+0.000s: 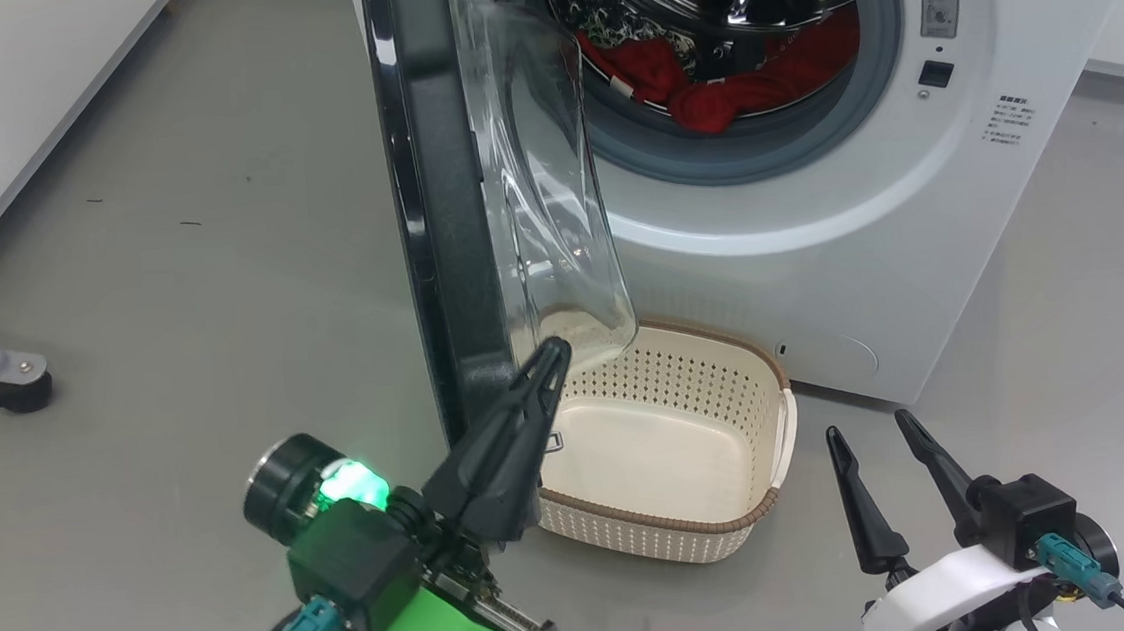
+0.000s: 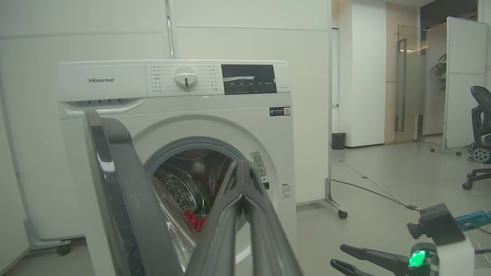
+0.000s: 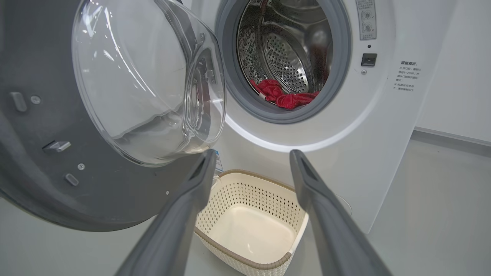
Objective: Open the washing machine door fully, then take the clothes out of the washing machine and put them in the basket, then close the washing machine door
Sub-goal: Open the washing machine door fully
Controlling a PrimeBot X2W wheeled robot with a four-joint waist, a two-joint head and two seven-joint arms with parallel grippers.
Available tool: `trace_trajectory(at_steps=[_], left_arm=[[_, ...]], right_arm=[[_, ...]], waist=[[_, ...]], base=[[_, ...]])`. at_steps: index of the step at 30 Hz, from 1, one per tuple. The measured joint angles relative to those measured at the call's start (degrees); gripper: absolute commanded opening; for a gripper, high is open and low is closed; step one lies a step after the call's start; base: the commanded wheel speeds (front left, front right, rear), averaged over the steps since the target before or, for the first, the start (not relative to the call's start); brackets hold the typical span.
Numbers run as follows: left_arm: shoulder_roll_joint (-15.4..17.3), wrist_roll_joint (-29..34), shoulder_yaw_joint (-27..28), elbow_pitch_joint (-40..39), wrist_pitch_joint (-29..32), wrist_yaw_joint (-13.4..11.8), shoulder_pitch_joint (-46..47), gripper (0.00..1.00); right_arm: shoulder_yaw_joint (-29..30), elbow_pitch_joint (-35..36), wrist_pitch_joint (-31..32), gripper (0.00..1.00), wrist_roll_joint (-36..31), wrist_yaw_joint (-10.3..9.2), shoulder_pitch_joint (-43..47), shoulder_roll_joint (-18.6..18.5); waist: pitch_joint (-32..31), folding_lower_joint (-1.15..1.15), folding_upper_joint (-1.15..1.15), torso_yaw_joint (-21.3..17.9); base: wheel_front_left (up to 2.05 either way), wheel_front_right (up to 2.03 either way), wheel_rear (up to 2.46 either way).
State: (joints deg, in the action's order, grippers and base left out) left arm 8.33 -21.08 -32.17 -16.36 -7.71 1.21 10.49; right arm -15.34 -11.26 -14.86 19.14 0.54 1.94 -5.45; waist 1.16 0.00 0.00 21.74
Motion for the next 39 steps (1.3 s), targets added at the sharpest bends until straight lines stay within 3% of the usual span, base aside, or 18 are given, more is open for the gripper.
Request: trace_trajectory(at_steps=[4, 14, 39], left_arm=[[-0.12, -2.48, -2.60, 0.71, 3.70, 1.12, -2.02, 0.00], [-0.14, -5.69, -4.44, 5.25, 10.73, 1.08, -4.77, 0.00], [-0.62, -6.08, 0.91, 12.07, 11.62, -2.46, -4.00, 0.00]], right_arm=[[0.00, 0.01, 0.00, 1.00, -0.73, 0.41, -0.01, 0.09], [0.16, 0.00, 0.00, 1.00, -1.66, 1.16, -0.32, 0.21], [2.43, -0.36, 0.00, 1.00, -2.67, 2.03, -2.16, 0.46]], waist=[[0.70, 0.00, 0.00, -0.45], [2.86, 0.00, 0.00, -1.78], [7.04, 0.00, 0.00, -3.46]], base=[[0.00, 0.00, 0.00], [0.00, 0.00, 0.00], [0.00, 0.00, 0.00]])
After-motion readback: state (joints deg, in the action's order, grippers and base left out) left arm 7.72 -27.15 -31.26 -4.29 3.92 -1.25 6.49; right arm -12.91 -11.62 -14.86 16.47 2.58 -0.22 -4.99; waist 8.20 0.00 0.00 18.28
